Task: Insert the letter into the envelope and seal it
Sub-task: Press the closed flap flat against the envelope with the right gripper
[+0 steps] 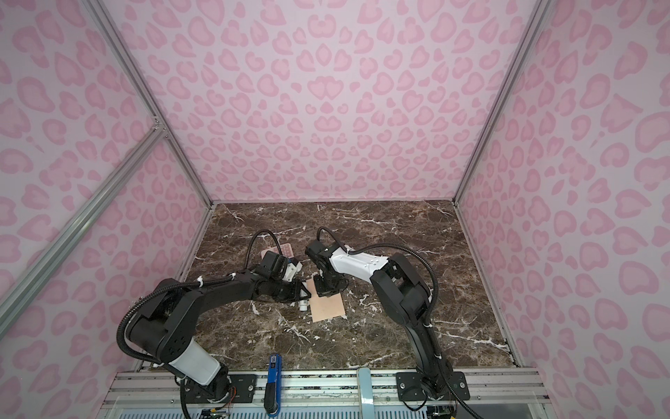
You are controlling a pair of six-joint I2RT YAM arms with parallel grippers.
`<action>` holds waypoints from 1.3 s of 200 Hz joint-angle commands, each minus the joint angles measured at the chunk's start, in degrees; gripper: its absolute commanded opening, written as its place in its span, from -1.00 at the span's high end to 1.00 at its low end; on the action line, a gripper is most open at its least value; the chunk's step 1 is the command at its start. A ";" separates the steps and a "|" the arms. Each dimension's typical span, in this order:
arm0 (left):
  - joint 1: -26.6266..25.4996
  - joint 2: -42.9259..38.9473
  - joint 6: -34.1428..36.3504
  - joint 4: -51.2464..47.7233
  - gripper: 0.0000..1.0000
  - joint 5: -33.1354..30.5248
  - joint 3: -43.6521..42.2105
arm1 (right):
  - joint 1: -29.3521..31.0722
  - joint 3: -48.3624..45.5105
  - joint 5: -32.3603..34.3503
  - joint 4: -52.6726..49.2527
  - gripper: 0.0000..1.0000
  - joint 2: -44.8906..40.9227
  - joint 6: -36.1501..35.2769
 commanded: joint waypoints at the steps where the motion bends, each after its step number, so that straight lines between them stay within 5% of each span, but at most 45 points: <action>1: 0.02 0.74 0.62 -0.10 0.92 -0.25 -0.09 | 0.76 -0.92 -0.18 -2.67 0.78 2.32 1.12; 182: 0.02 4.22 0.66 2.74 0.92 1.07 -0.70 | 2.12 0.94 -0.28 -3.26 0.52 5.49 1.92; 229: 0.06 4.40 0.78 2.73 0.92 0.99 -0.62 | 1.64 1.04 -0.08 -3.46 0.99 5.39 1.46; 260: 0.11 4.41 0.74 2.75 0.92 1.05 -0.61 | 1.59 0.73 -0.52 -3.18 0.98 5.40 1.61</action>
